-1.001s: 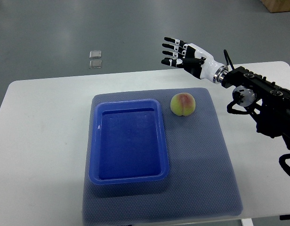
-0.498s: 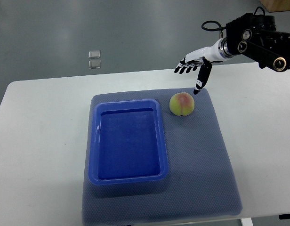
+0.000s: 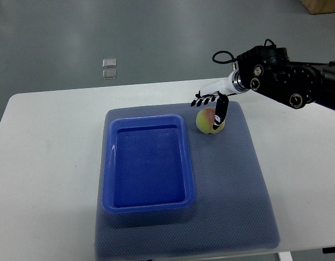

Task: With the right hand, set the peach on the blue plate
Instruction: 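Lower the right hand onto the peach and close fingers around it, then lift the peach up with the right hand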

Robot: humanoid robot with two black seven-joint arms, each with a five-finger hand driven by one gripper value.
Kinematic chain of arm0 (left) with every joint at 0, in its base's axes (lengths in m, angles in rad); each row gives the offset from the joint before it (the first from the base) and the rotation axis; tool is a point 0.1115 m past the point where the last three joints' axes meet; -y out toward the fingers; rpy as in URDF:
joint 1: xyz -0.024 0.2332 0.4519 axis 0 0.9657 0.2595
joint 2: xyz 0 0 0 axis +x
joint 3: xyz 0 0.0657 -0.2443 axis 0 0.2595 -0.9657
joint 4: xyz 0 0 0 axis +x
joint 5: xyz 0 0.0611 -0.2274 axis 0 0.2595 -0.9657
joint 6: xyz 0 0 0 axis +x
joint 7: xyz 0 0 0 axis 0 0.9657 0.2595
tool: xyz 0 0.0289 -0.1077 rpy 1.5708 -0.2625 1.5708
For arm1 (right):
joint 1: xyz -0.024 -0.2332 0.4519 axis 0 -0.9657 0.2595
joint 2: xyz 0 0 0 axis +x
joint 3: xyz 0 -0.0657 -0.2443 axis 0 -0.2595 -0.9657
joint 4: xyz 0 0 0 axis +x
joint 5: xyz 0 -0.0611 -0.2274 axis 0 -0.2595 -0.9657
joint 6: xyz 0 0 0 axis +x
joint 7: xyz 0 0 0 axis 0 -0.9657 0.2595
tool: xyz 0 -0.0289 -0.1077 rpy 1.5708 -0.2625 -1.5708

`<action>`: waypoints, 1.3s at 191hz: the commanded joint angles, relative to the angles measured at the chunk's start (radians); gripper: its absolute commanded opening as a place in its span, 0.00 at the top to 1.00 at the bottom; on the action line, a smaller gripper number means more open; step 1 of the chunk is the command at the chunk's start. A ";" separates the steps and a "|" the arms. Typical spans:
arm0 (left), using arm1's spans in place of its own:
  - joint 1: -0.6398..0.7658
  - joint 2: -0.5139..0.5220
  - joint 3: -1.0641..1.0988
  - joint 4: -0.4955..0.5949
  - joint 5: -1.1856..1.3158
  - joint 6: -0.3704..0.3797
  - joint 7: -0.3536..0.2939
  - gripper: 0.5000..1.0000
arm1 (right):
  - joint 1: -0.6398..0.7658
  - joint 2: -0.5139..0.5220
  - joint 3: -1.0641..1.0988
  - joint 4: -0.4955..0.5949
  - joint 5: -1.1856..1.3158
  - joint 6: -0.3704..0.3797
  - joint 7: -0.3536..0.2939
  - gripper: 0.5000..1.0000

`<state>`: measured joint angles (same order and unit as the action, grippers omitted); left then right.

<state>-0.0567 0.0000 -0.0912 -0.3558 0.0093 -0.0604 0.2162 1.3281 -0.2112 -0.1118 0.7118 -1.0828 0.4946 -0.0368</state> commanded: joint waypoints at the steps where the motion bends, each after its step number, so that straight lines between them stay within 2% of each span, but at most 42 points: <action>1: 0.000 0.000 -0.001 0.000 0.000 0.001 0.000 0.00 | -0.016 0.013 -0.038 -0.003 -0.003 -0.037 0.003 0.14; 24: 0.000 0.000 -0.001 0.001 0.000 0.001 0.000 0.00 | -0.032 0.013 -0.046 -0.008 -0.003 -0.057 0.005 0.14; 45: 0.000 0.000 -0.001 0.000 0.000 0.001 0.000 0.00 | -0.050 0.013 -0.049 -0.011 -0.005 -0.093 0.012 0.30; 57: 0.000 0.000 -0.001 0.001 0.000 0.001 0.000 0.00 | -0.055 0.013 -0.055 -0.012 -0.005 -0.108 0.015 0.46; 62: 0.000 0.000 -0.001 0.001 0.000 0.001 0.000 0.00 | -0.056 0.013 -0.055 -0.012 -0.005 -0.119 0.015 0.58; 64: 0.000 0.000 -0.001 0.001 0.000 0.001 0.000 0.00 | -0.056 0.013 -0.055 -0.012 -0.005 -0.119 0.015 0.58; 65: 0.000 0.000 -0.001 0.000 0.000 0.001 0.000 0.00 | -0.056 0.013 -0.055 -0.012 -0.005 -0.120 0.015 0.62; 66: 0.000 0.000 -0.001 0.000 0.000 0.001 0.000 0.00 | -0.056 0.013 -0.055 -0.012 -0.005 -0.120 0.015 0.62; 67: 0.000 0.000 -0.001 0.001 0.000 0.001 0.000 0.00 | -0.056 0.013 -0.057 -0.012 -0.005 -0.125 0.015 0.68; 68: 0.000 0.000 -0.001 0.001 0.000 0.001 0.000 0.00 | -0.056 0.013 -0.057 -0.012 -0.005 -0.125 0.015 0.68; 69: 0.000 0.000 -0.001 0.000 0.000 0.001 0.000 0.00 | -0.056 0.013 -0.057 -0.012 -0.005 -0.126 0.015 0.73; 70: 0.000 0.000 -0.001 0.000 0.000 0.001 0.000 0.00 | -0.056 0.013 -0.057 -0.012 -0.005 -0.126 0.015 0.73; 71: 0.000 0.000 -0.001 0.000 0.000 0.001 0.000 0.00 | -0.058 0.013 -0.057 -0.012 -0.005 -0.129 0.015 0.78; 72: 0.000 0.000 -0.001 0.000 0.000 0.001 0.000 0.00 | -0.058 0.013 -0.057 -0.012 -0.005 -0.130 0.015 0.78; 73: 0.000 0.000 -0.001 0.000 0.000 0.001 0.000 0.00 | -0.058 0.013 -0.058 -0.012 -0.005 -0.131 0.015 0.83; 83: 0.000 0.000 -0.001 0.000 0.000 0.001 0.002 0.00 | -0.058 0.013 -0.060 -0.011 -0.005 -0.136 0.015 0.99; 116: 0.000 0.000 -0.001 0.003 0.000 0.001 0.000 0.00 | -0.041 -0.013 -0.052 0.008 0.007 -0.117 0.015 1.00; 138: 0.000 0.000 -0.001 0.003 -0.002 0.001 0.000 0.00 | 0.069 -0.088 -0.043 0.092 0.017 -0.061 0.017 1.00; 147: 0.000 0.000 -0.001 0.003 -0.002 0.001 0.000 0.00 | 0.069 -0.088 -0.043 0.092 0.017 -0.060 0.017 1.00; 148: 0.000 0.000 -0.001 0.003 0.000 0.001 0.000 0.00 | 0.121 -0.130 -0.043 0.151 0.018 -0.039 0.015 1.00; 152: 0.000 0.000 -0.001 0.001 0.000 0.001 0.000 0.00 | 0.147 -0.151 -0.043 0.176 0.018 -0.033 0.015 1.00; 160: 0.000 0.000 -0.001 0.001 0.000 0.001 0.000 0.00 | 0.201 -0.183 -0.043 0.221 0.024 -0.022 0.015 1.00; 169: 0.000 0.000 -0.001 0.001 0.000 0.001 0.000 0.00 | 0.201 -0.183 -0.043 0.221 0.024 -0.022 0.015 1.00; 170: 0.000 0.000 -0.001 0.001 -0.002 0.001 0.000 0.00 | 0.258 -0.229 -0.045 0.271 0.041 0.002 0.015 1.00; 185: 0.000 0.000 -0.001 0.001 -0.002 0.001 0.000 0.00 | 0.333 -0.298 -0.045 0.340 0.060 0.056 0.015 1.00; 194: 0.000 0.000 -0.001 0.001 -0.002 0.001 0.000 0.00 | 0.333 -0.298 -0.045 0.340 0.060 0.056 0.015 1.00; 195: 0.000 0.000 -0.001 0.001 -0.002 0.001 0.000 0.00 | 0.373 -0.335 -0.045 0.388 0.069 0.071 0.015 1.00; 205: 0.000 0.000 -0.001 0.000 0.000 0.001 0.000 0.00 | 0.404 -0.361 -0.046 0.423 0.081 0.073 0.014 1.00; 248: -0.002 0.000 0.001 -0.005 0.001 -0.001 0.000 0.00 | 0.453 -0.363 -0.048 0.460 0.130 0.071 0.012 1.00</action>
<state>-0.0568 0.0000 -0.0911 -0.3578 0.0090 -0.0602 0.2166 1.7664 -0.5833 -0.1591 1.1634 -0.9745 0.5705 -0.0239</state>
